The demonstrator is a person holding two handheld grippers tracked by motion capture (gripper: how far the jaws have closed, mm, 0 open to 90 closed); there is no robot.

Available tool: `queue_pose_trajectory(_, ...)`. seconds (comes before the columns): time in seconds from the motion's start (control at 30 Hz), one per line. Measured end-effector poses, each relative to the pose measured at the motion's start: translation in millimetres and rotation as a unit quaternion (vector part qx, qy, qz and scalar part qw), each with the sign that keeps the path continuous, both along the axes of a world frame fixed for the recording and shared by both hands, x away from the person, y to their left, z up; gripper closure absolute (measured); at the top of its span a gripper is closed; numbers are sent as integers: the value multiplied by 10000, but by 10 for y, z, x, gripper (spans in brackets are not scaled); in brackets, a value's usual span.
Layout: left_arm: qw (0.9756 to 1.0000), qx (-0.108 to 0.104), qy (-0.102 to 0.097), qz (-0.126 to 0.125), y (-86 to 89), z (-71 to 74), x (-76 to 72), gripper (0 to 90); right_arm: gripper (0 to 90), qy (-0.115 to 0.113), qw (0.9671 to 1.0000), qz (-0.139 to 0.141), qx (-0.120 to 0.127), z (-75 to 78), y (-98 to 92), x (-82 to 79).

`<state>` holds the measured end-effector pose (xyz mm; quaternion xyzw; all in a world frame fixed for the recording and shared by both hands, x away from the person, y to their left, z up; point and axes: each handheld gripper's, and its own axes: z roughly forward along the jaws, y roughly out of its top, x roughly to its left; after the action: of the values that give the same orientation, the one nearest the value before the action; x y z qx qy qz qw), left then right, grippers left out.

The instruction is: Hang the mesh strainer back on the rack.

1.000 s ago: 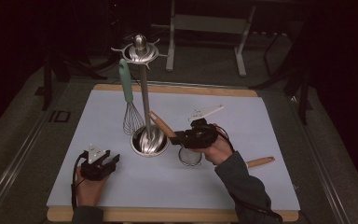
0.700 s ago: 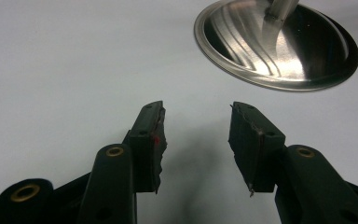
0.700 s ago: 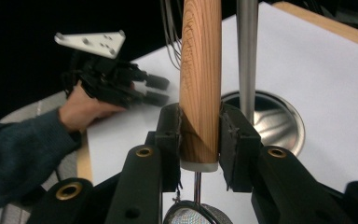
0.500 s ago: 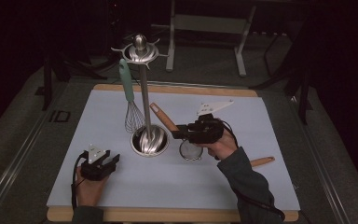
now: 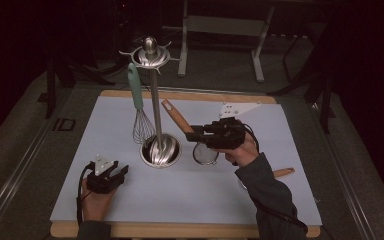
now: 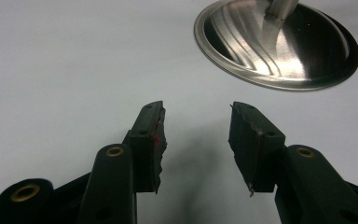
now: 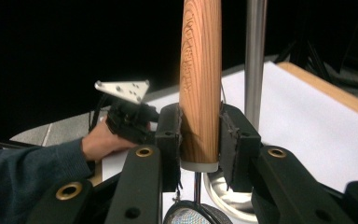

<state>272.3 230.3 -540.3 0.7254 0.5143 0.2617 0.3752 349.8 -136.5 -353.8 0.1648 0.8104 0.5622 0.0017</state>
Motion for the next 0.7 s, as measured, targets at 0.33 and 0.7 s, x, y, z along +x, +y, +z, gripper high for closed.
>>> queue_pose_trajectory(0.33, 10000, -12, 4, 1, 1, 0, 0, 555, 712, -267, 9992, 46, 299, 201, -27, -20)
queue_pose_trajectory(0.7, 10000, -21, 11, 10, 1, -1, 2, 555, 712, -491, 9973, 29, 549, 405, -66, -35)
